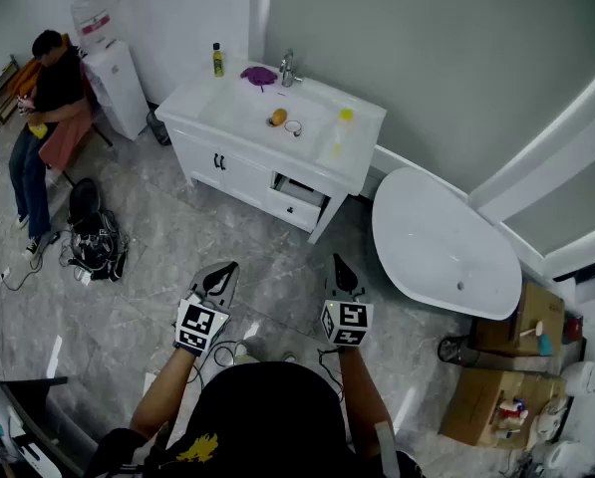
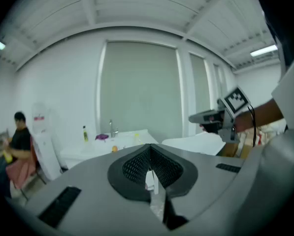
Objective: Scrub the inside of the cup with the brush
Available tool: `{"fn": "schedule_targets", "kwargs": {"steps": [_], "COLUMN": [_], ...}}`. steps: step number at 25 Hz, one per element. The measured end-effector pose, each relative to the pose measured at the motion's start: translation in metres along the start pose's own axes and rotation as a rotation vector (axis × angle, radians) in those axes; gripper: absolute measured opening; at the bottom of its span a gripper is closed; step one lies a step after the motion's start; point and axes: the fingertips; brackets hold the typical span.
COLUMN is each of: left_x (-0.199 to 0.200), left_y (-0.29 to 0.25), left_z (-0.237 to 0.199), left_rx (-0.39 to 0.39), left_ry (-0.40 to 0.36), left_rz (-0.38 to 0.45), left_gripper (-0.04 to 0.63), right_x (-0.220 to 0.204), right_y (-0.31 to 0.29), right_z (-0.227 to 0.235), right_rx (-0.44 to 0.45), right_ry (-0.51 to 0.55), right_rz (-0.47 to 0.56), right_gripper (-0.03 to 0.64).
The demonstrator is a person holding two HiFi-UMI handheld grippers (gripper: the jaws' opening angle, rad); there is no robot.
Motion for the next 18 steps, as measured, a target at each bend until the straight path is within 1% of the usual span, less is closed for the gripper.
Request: {"fn": "schedule_targets", "kwargs": {"steps": [2, 3, 5, 6, 8, 9, 10, 13, 15, 18], "left_x": [0.017, 0.023, 0.030, 0.031, 0.030, 0.028, 0.025, 0.018, 0.017, 0.013], "left_y": [0.002, 0.004, 0.012, 0.017, 0.025, 0.027, 0.029, 0.033, 0.038, 0.045], "left_z": [0.004, 0.004, 0.002, 0.000, -0.003, -0.004, -0.006, -0.009, -0.009, -0.013], "left_rx": [-0.060, -0.080, -0.090, -0.086, -0.082, -0.083, -0.085, -0.091, -0.094, -0.093], "left_ry": [-0.106, -0.138, -0.151, -0.141, -0.105, -0.084, -0.063, -0.016, -0.005, 0.016], "left_rz": [0.019, 0.029, 0.049, 0.056, 0.064, 0.065, 0.064, 0.060, 0.063, 0.068], "left_gripper": [0.017, 0.017, 0.017, 0.017, 0.017, 0.017, 0.017, 0.017, 0.017, 0.017], "right_x": [0.025, 0.034, 0.043, 0.044, 0.048, 0.051, 0.055, 0.057, 0.051, 0.043], "right_y": [0.000, 0.001, 0.007, 0.012, 0.024, 0.029, 0.034, 0.040, 0.041, 0.039], "right_z": [-0.028, -0.038, -0.050, -0.052, -0.051, -0.051, -0.053, -0.060, -0.065, -0.072], "right_rx": [0.024, 0.033, 0.039, 0.035, 0.022, 0.017, 0.012, 0.000, 0.001, -0.008], "right_ry": [0.023, 0.030, 0.010, -0.033, -0.165, -0.215, -0.238, -0.249, -0.262, -0.241], "right_rz": [0.051, 0.070, 0.093, 0.099, 0.111, 0.119, 0.126, 0.129, 0.118, 0.101], "right_gripper": [0.026, 0.026, 0.026, 0.026, 0.026, 0.026, 0.026, 0.026, 0.026, 0.026]}}
Point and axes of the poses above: the fingertips, and each gripper's own axes: y backward along the fingers, z to its right, x out of its top, and after that the axes turned 6 degrees about -y, right-handed
